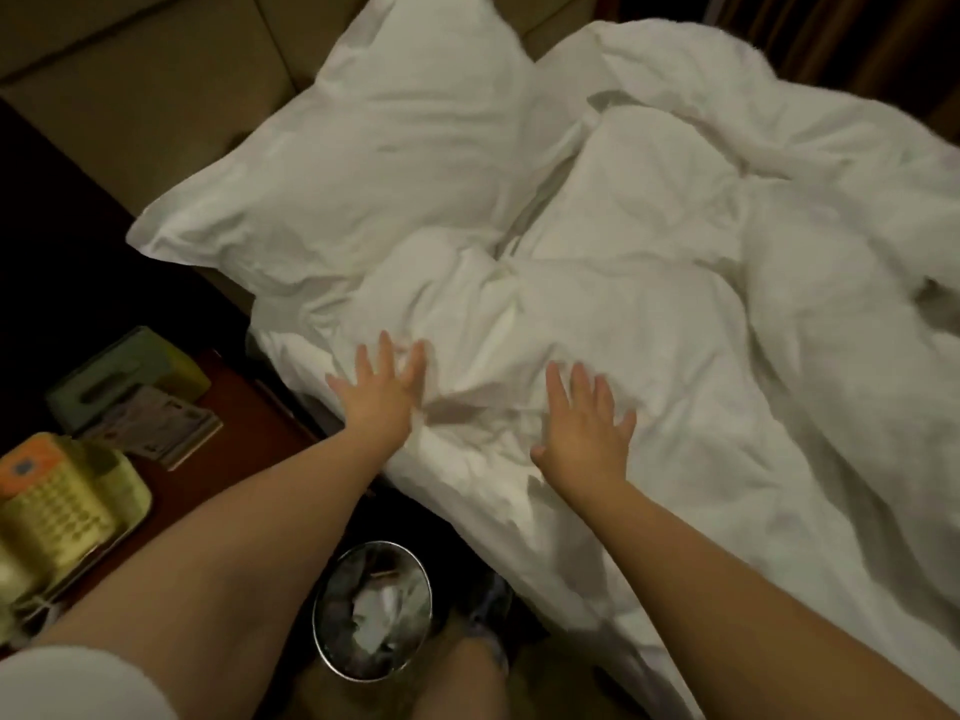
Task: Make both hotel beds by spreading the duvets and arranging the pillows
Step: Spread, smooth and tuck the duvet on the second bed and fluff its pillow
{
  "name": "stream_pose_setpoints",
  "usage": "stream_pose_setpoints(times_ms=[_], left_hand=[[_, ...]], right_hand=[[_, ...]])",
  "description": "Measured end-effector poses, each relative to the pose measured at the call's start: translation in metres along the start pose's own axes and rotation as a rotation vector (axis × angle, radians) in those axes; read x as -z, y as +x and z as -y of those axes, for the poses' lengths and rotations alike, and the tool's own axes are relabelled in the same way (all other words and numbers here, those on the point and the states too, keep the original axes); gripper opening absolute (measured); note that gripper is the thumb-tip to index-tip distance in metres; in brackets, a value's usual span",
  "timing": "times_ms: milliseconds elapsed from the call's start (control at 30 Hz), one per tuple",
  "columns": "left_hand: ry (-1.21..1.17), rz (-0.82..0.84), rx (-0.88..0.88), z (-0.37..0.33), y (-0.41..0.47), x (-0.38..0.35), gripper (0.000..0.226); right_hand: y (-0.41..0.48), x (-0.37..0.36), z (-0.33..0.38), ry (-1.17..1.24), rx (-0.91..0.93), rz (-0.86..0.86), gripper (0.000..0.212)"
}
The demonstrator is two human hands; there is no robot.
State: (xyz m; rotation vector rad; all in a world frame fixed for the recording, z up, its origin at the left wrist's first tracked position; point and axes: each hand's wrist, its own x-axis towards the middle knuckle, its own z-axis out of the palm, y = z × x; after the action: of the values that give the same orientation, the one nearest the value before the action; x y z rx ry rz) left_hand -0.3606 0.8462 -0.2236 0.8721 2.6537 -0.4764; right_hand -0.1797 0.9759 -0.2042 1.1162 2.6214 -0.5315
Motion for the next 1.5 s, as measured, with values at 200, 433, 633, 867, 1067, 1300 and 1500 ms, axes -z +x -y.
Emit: stream_pose_setpoints(times_ms=[200, 433, 633, 867, 1067, 1300, 1500], left_hand=[[-0.761, 0.135, 0.213, 0.053, 0.104, 0.019, 0.118], [-0.864, 0.136, -0.035, 0.045, 0.149, 0.049, 0.052], [-0.651, -0.457, -0.226, 0.036, 0.139, 0.221, 0.038], [-0.311, -0.711, 0.102, 0.193, 0.13, 0.321, 0.036], [-0.351, -0.168, 0.286, 0.229, 0.112, 0.213, 0.083], [-0.261, 0.024, 0.118, 0.145, 0.071, 0.163, 0.08], [-0.232, -0.106, -0.04, 0.06, 0.012, 0.195, 0.069]], right_hand=[[0.094, 0.019, 0.064, -0.148, 0.103, -0.05, 0.102], [0.161, 0.034, 0.054, -0.149, -0.169, 0.081, 0.076], [0.167, 0.137, 0.086, 0.547, -0.339, -0.358, 0.032], [0.166, 0.211, 0.27, 0.931, 0.063, -0.673, 0.025], [0.156, 0.138, 0.329, 0.246, 0.183, -0.013, 0.083], [0.102, 0.105, 0.276, -0.007, 0.233, 0.066, 0.073], [0.048, 0.146, 0.198, -0.01, 0.17, -0.146, 0.073]])
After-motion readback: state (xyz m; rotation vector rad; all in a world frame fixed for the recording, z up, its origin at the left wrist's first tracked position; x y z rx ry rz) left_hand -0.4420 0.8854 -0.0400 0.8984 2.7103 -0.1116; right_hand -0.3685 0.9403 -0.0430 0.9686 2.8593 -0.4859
